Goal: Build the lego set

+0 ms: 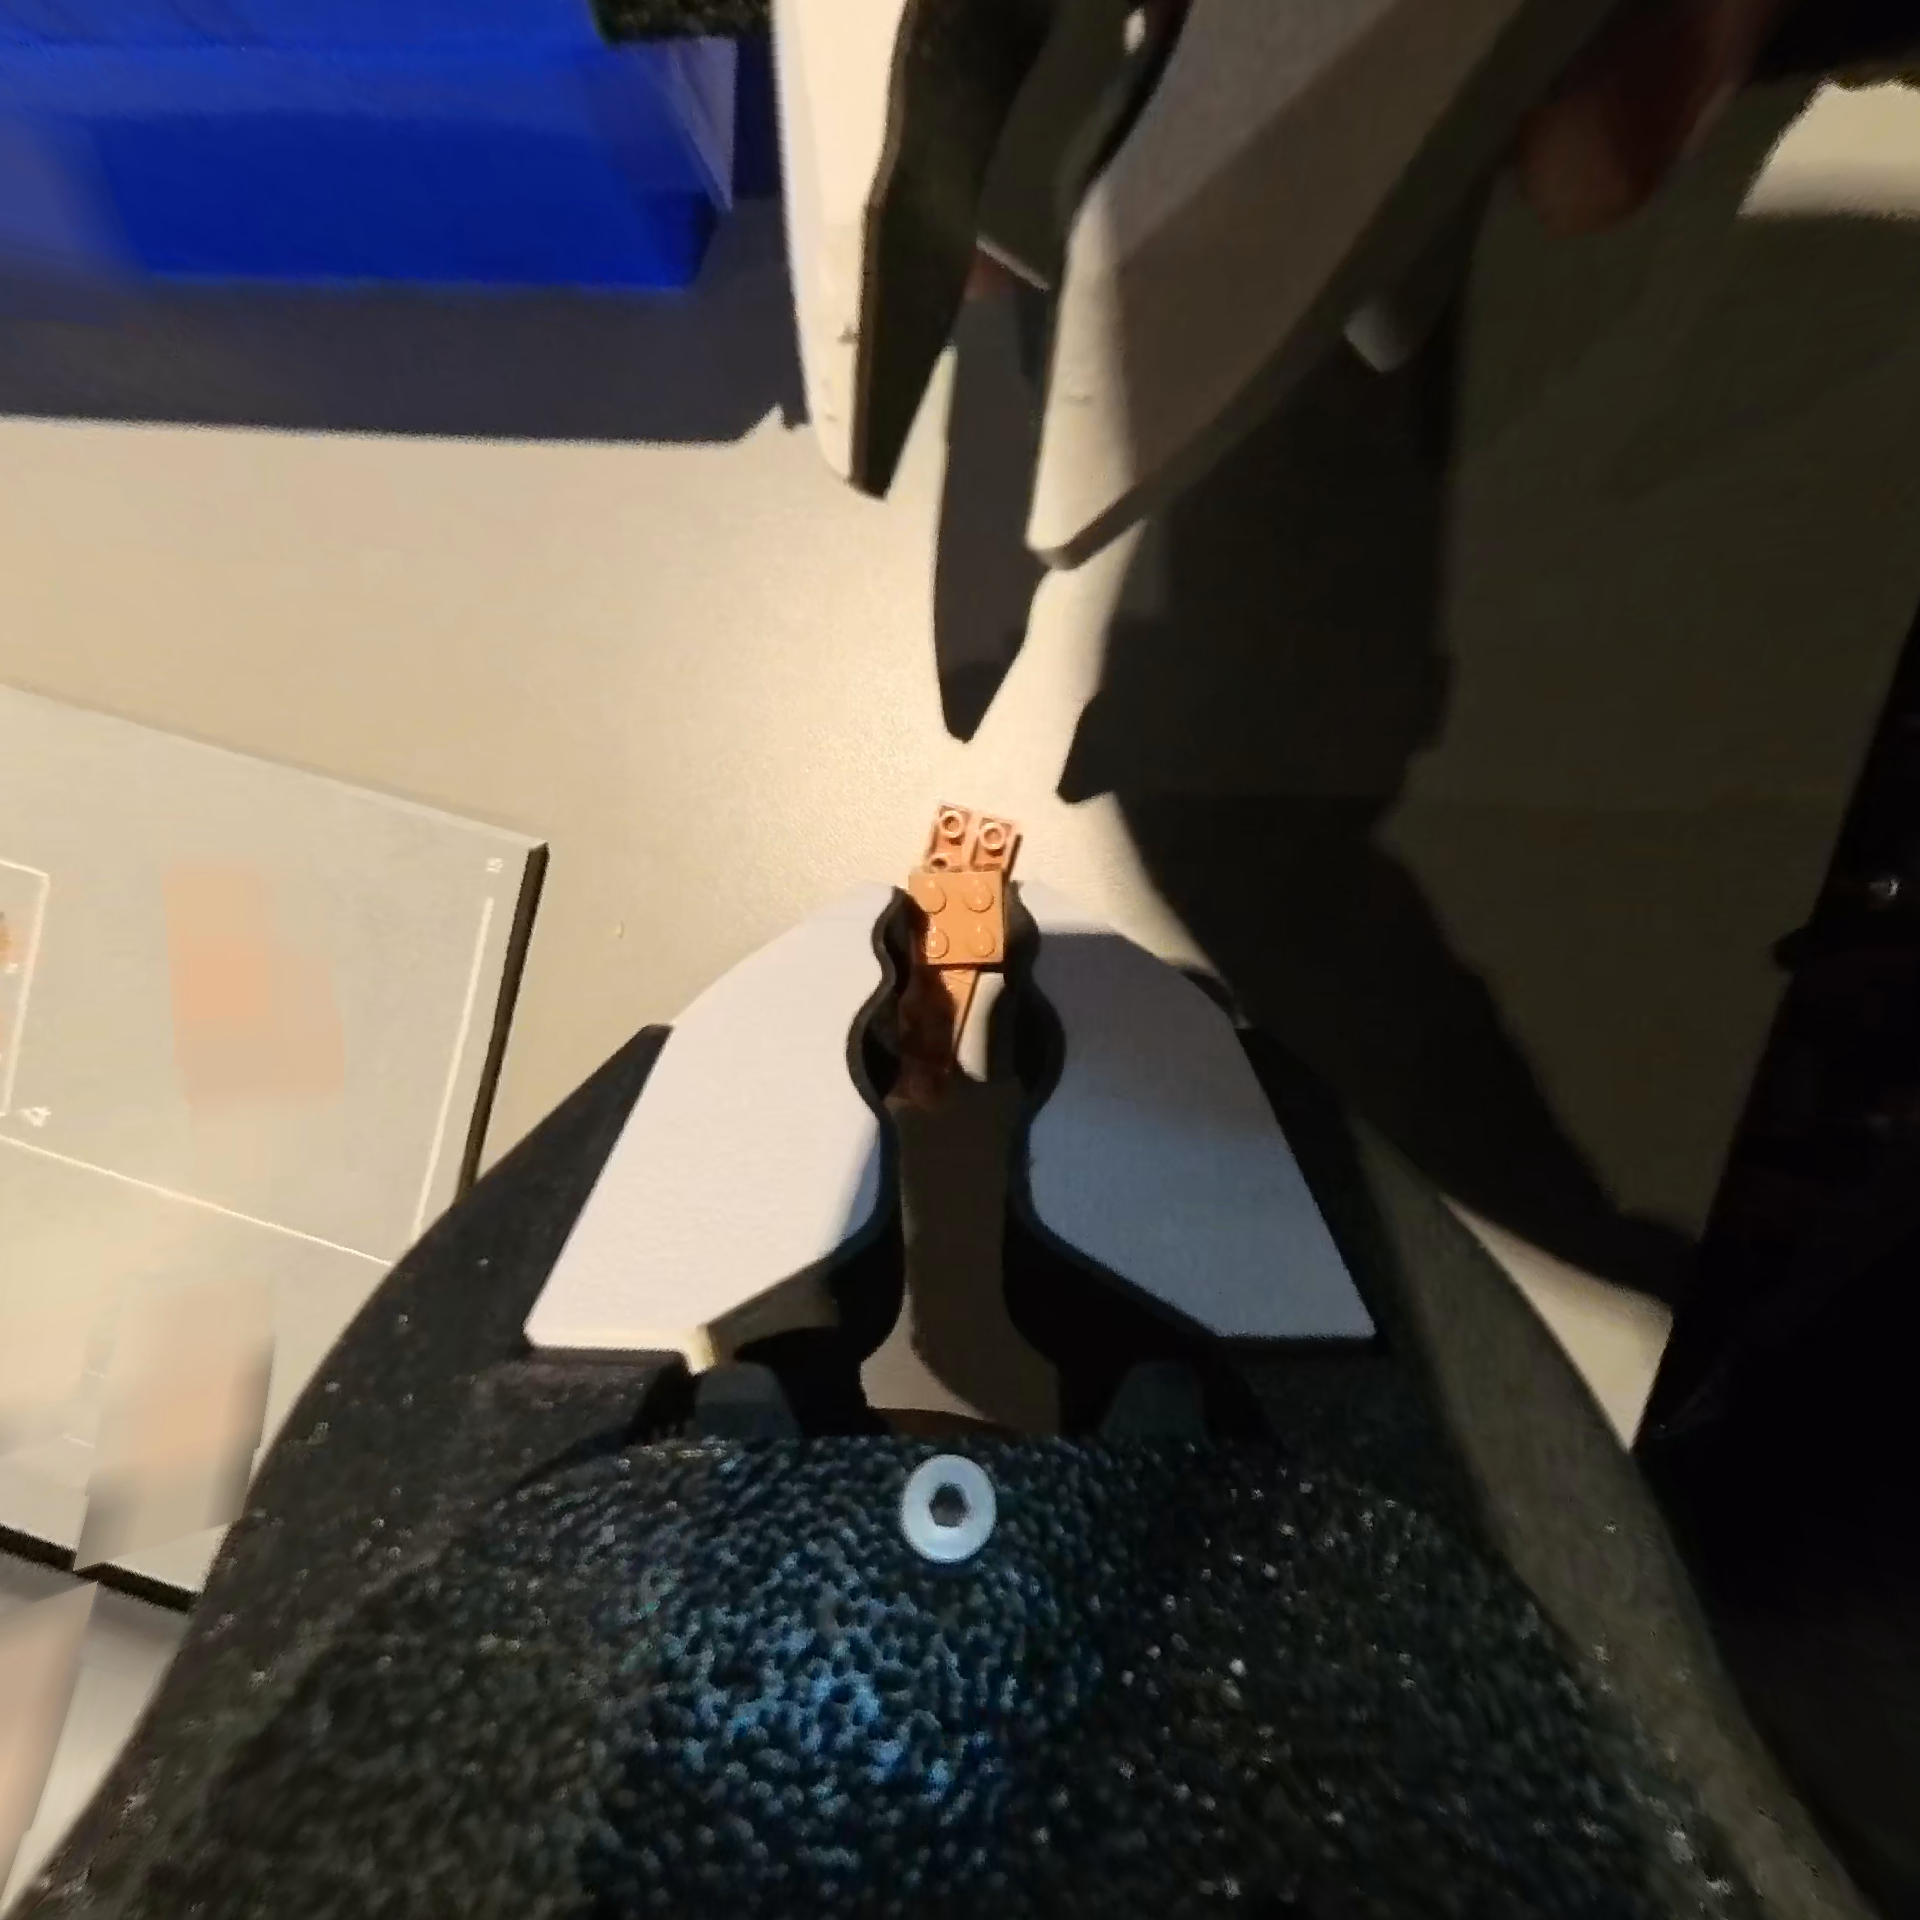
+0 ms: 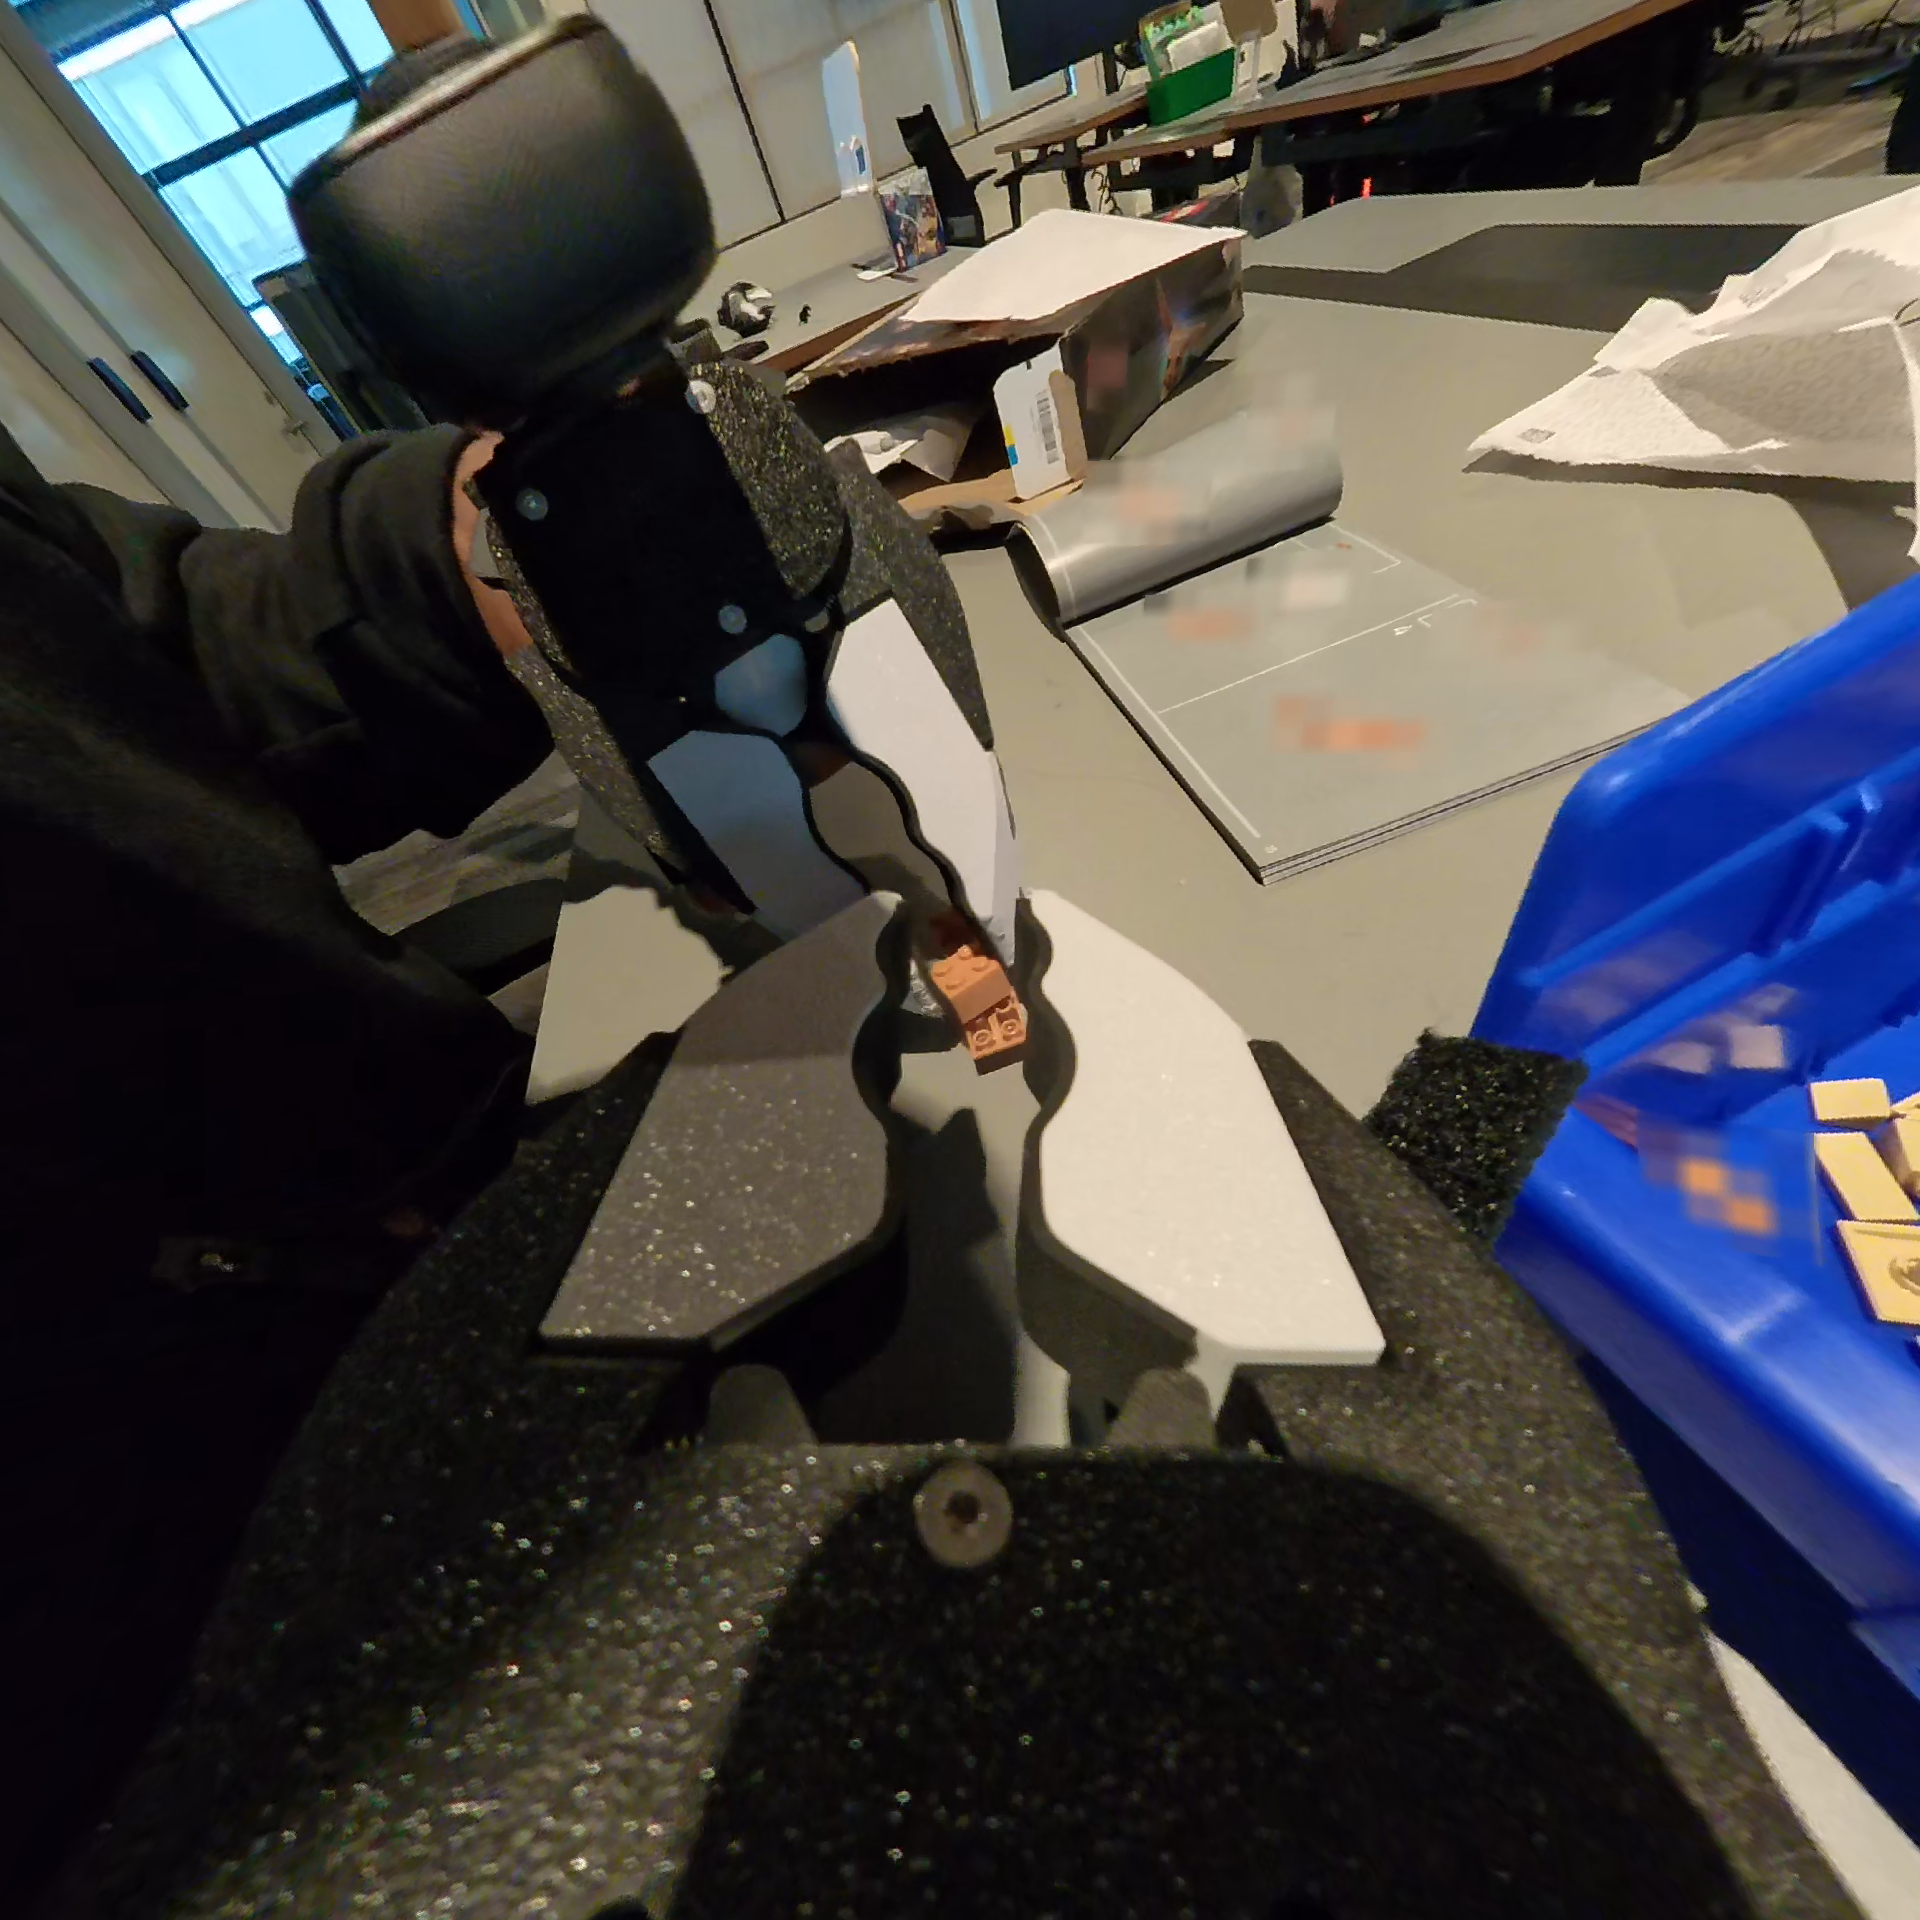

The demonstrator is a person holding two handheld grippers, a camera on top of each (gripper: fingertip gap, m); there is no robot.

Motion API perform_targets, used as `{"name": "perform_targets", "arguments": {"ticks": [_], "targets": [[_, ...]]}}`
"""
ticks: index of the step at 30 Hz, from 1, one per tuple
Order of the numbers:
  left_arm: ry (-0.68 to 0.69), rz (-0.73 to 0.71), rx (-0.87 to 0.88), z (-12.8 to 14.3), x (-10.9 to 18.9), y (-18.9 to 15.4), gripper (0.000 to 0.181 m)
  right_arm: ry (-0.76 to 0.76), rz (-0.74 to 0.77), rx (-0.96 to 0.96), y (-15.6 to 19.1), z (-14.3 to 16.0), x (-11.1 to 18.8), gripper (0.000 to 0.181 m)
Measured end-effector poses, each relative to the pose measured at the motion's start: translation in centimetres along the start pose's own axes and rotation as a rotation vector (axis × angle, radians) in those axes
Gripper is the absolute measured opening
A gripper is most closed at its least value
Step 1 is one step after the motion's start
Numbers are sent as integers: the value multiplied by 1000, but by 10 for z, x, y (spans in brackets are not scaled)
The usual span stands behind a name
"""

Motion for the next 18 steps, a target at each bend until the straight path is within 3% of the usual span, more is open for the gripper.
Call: {"name": "perform_targets", "arguments": {"ticks": [18], "targets": [[54, 48, -212, -4, 0, 3, 16, 32, -39, 21, 5, 3, 0, 22]]}}
Point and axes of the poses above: each gripper's, where its closed fingertips meet, x back along the fingers, z out of its underside, y = z × x across the jaws, the point moved 4 cm from there along x, back along the fingers, and after that the axes turned 9 degrees about -x, right-handed, at the moved point
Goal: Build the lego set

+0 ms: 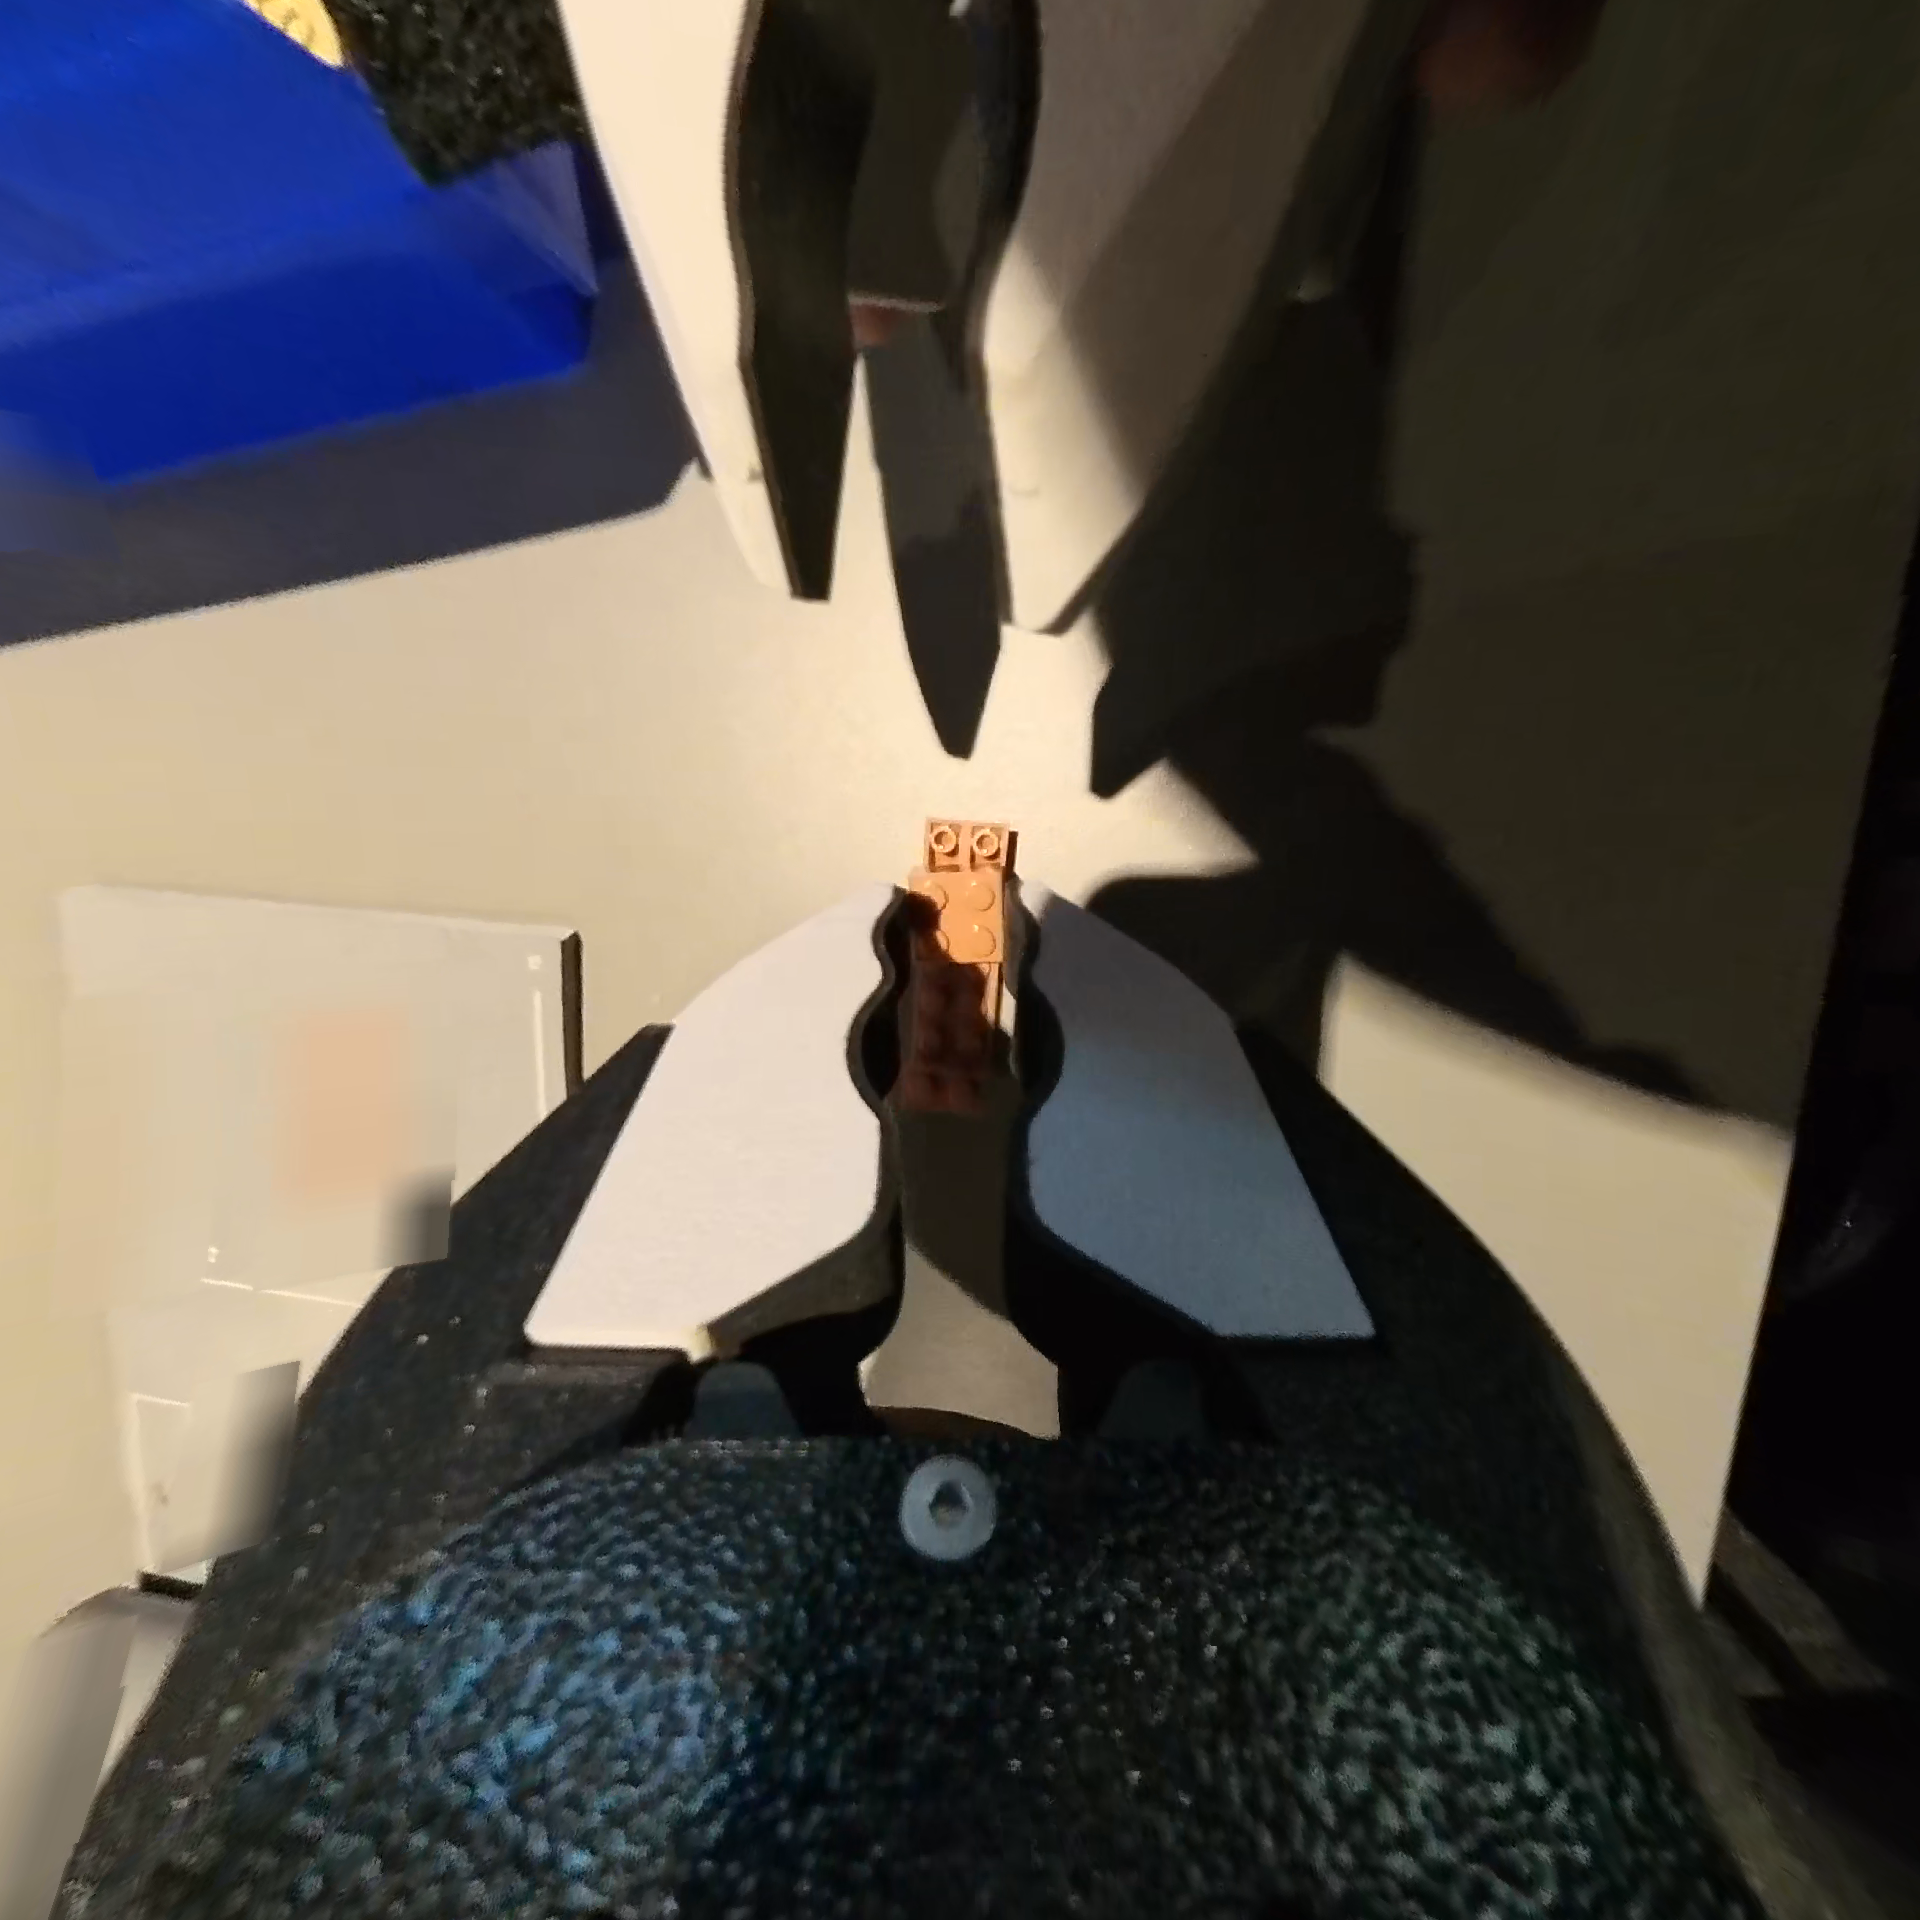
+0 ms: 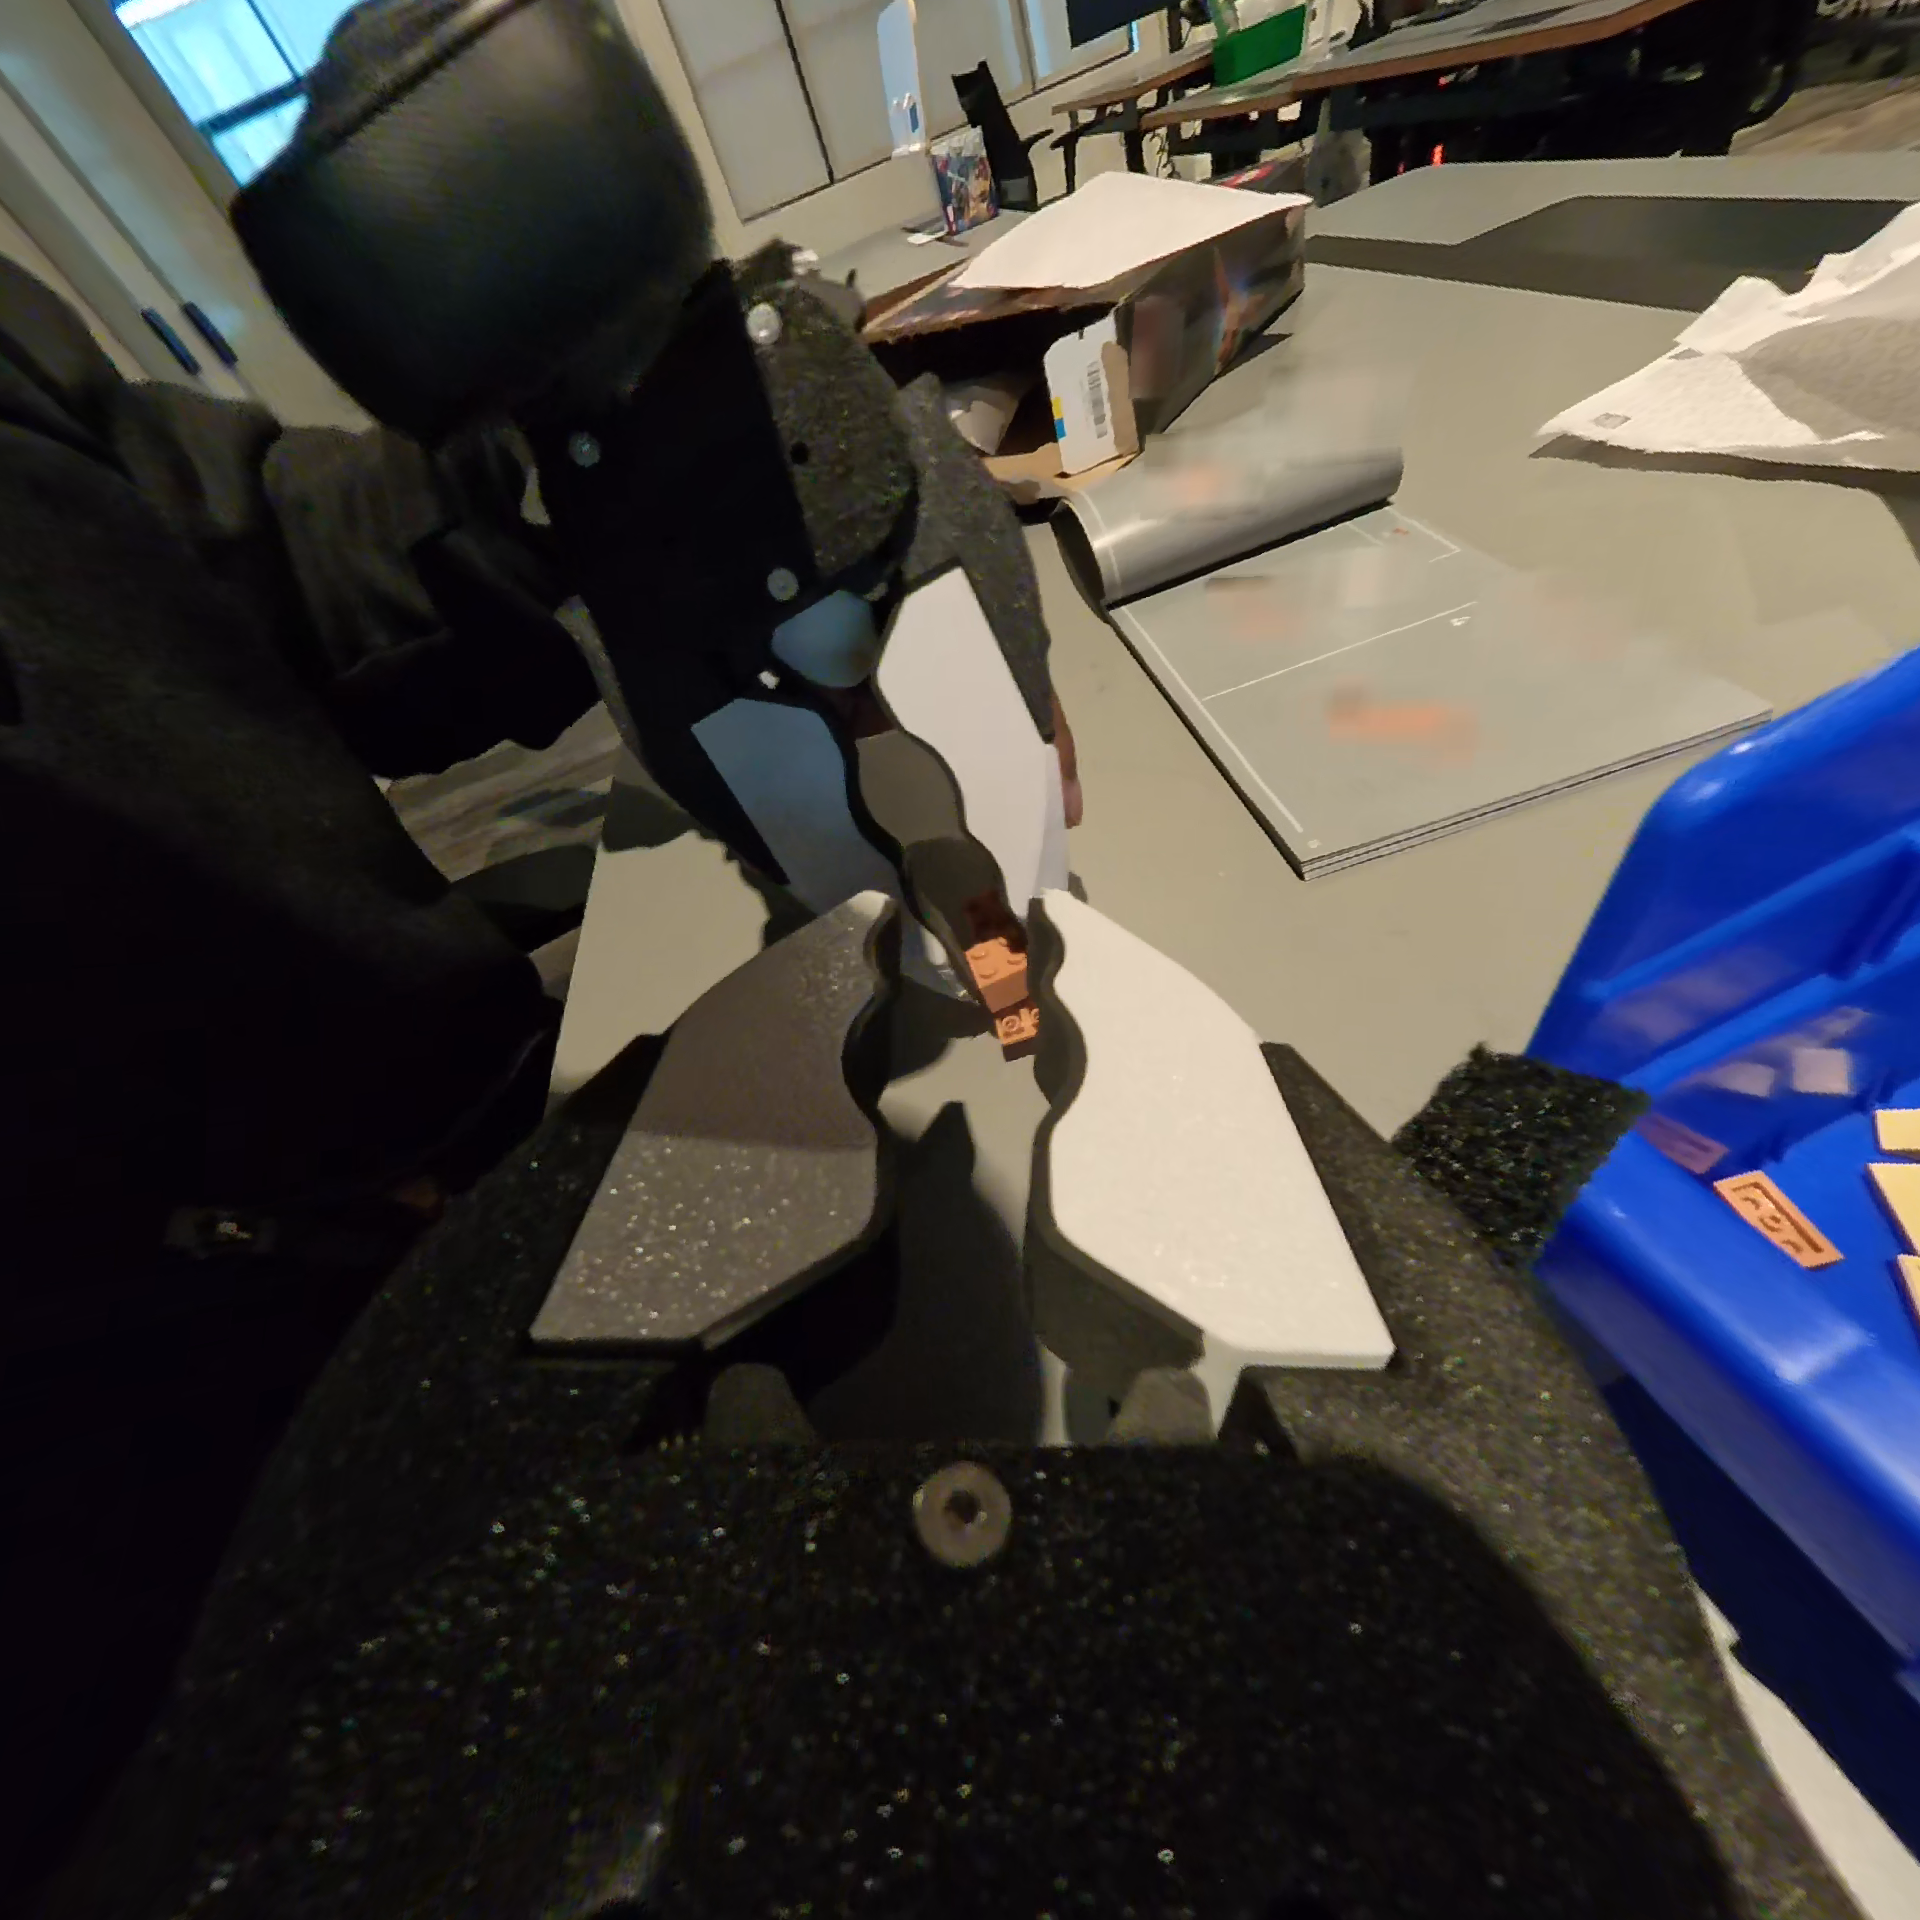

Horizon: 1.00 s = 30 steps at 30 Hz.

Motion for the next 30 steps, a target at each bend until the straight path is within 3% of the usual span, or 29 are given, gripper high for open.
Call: {"name": "perform_targets", "arguments": {"ticks": [30], "targets": [[-14, 116, -27, 0, -5, 2, 19, 20, -3, 14, 2, 3, -1, 23]]}}
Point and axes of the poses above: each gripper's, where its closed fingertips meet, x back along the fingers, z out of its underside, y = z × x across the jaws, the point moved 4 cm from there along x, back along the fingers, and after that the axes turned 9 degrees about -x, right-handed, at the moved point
